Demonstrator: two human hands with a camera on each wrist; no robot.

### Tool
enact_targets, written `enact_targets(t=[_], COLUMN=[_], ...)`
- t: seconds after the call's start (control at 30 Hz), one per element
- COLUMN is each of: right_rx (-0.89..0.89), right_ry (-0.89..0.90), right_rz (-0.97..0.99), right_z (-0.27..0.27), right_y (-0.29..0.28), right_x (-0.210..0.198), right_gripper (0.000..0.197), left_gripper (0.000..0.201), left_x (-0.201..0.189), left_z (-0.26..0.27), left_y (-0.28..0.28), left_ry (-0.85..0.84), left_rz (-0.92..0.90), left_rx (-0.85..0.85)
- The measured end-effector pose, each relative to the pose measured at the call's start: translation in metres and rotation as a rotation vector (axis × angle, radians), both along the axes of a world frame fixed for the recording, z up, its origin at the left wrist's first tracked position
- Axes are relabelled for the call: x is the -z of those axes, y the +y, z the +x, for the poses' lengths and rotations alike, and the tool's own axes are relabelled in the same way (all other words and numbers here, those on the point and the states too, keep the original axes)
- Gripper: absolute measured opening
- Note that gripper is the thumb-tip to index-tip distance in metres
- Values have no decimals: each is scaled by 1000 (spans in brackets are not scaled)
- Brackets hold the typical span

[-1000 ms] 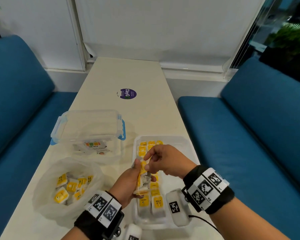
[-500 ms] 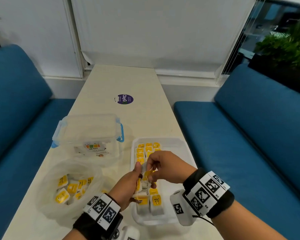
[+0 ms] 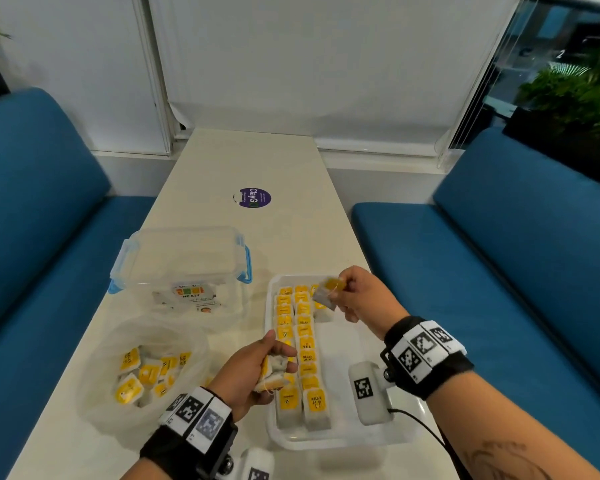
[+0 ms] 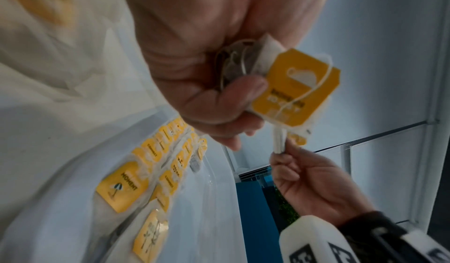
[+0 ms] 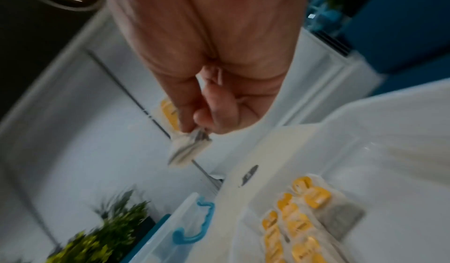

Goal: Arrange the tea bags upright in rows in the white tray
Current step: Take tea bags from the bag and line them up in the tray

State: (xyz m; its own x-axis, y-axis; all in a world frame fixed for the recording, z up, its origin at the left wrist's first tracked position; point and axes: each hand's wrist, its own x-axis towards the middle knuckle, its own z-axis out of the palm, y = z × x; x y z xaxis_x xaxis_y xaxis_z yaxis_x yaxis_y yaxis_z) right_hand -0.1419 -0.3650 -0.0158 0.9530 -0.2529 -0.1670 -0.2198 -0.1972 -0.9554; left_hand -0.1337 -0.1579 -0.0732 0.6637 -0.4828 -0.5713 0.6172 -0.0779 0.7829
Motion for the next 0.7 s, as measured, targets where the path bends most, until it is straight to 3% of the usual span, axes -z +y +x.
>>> enact_targets(t=[0.1,0.27,0.43,0.5,0.6,0.7], right_rx=[81,120,110,93,19,-38], right_ry=[75,151,157,198,361,568], right_rz=[121,-117,-71,-200,-377,-388], right_z=[7,17,27,32,41,48], right_y=[-14,-29,-32,-33,-34,-31], right_x=[15,27,31,35,44,52], right_gripper=[14,19,9,11,28,28], left_gripper=[44,43,42,42,42,42], left_x=[1,4,6,6,6,9], left_z=[0,5,10,12,15,17], left_y=[1,0,-3,-3,-2,-1], left_ry=[9,13,18,14,12,20], left_rz=[4,25,26,32,29,26], left_rx=[-11,-30,-38,-44,-58,-63])
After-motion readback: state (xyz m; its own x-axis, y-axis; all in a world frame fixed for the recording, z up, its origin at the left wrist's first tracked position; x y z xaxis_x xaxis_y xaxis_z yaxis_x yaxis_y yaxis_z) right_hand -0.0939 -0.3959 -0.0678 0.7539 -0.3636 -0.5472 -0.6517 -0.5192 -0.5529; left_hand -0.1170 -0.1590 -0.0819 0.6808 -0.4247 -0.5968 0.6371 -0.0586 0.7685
